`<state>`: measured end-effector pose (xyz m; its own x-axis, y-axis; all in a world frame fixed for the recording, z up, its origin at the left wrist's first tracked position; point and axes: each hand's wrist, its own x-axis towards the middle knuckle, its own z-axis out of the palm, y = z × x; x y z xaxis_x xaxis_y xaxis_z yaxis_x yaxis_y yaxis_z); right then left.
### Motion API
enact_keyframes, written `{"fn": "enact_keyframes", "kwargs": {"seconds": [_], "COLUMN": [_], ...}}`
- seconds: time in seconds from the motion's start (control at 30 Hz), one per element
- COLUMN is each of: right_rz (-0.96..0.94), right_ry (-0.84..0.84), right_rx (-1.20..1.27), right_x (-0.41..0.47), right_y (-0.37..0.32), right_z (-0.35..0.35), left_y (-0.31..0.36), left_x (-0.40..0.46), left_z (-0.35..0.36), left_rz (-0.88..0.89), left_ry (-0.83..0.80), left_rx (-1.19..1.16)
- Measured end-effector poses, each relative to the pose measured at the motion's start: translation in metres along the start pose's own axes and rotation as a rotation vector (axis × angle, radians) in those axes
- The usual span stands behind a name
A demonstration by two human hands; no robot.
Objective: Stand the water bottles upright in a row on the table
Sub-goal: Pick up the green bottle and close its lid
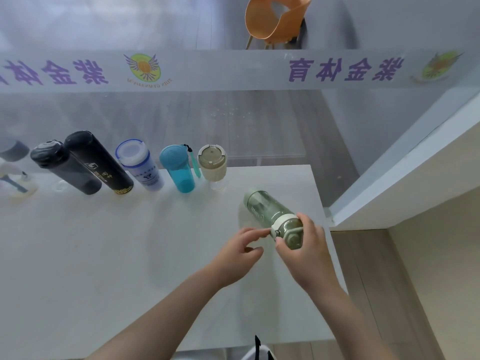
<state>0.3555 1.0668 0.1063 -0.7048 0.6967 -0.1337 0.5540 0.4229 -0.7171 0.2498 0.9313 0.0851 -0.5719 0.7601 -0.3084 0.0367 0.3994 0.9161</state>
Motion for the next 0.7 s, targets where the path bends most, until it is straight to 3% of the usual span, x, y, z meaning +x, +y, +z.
{"fn": "enact_keyframes", "kwargs": {"seconds": [0.2, 0.3, 0.43, 0.5, 0.6, 0.7], "right_rz": [-0.184, -0.274, -0.371, -0.421, -0.454, -0.465], "right_ry": [0.096, 0.059, -0.07, -0.136, -0.197, -0.219], "right_rx": [0.05, 0.004, -0.033, -0.025, -0.012, 0.008], "right_x": [0.018, 0.028, 0.039, 0.042, 0.045, 0.046], "right_y": [-0.029, -0.04, -0.047, -0.049, -0.049, -0.048], "right_z": [-0.022, -0.028, -0.029, -0.029, -0.025, -0.02], "left_y": [0.006, 0.011, 0.005, 0.004, 0.007, 0.007], "left_x": [0.002, 0.002, 0.016, 0.023, 0.031, 0.037], "left_z": [-0.01, -0.013, -0.014, -0.016, -0.018, -0.019], "left_rz": [0.206, 0.271, 0.152, 0.07, 0.058, 0.073], "left_ry": [0.075, 0.098, 0.174, 0.133, 0.068, 0.123], "left_rx": [0.162, 0.147, 0.098, 0.064, 0.05, 0.08]}}
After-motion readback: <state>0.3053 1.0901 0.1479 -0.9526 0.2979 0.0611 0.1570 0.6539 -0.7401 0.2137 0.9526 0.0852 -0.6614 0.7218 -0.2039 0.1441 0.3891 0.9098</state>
